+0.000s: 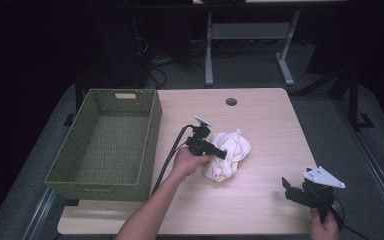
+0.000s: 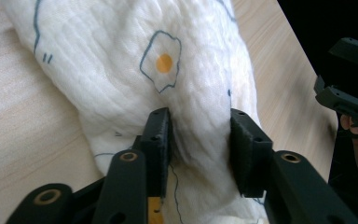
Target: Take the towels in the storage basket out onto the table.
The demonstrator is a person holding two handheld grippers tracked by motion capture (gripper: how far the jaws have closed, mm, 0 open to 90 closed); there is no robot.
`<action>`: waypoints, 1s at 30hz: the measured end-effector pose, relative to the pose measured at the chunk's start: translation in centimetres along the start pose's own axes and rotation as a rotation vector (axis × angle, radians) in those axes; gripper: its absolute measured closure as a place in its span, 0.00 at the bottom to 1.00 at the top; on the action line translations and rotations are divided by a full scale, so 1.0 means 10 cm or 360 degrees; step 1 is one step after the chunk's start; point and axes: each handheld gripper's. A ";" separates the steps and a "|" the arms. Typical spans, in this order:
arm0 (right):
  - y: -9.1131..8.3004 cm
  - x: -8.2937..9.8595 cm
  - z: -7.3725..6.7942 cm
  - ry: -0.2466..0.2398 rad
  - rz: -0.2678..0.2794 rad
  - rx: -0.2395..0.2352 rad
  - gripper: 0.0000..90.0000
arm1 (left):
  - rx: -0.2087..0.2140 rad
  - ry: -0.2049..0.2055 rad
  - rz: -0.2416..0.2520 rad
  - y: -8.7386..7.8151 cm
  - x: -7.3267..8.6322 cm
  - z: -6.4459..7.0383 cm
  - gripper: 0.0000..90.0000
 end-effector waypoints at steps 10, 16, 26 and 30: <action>0.00 0.00 0.00 0.0007 -0.0002 0.0006 0.15 | -0.0030 0.0047 0.0111 -0.13 0.00 0.08 0.55; 0.00 0.00 0.01 0.0011 -0.0003 0.0007 0.15 | -0.0028 0.0073 0.0156 -0.22 0.02 0.10 0.49; 0.01 0.00 0.02 0.0011 -0.0009 0.0022 0.15 | -0.0040 0.0125 0.0196 -0.36 0.07 0.14 0.45; 0.01 0.01 0.02 0.0013 -0.0008 0.0021 0.15 | -0.0045 0.0142 0.0215 -0.39 0.14 0.16 0.42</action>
Point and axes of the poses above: each handheld gripper's, and its own axes: y roughly forward along the jaws, x roughly out of its underside, z roughly to its right, and after that the axes turned 6 degrees about -x, right-handed
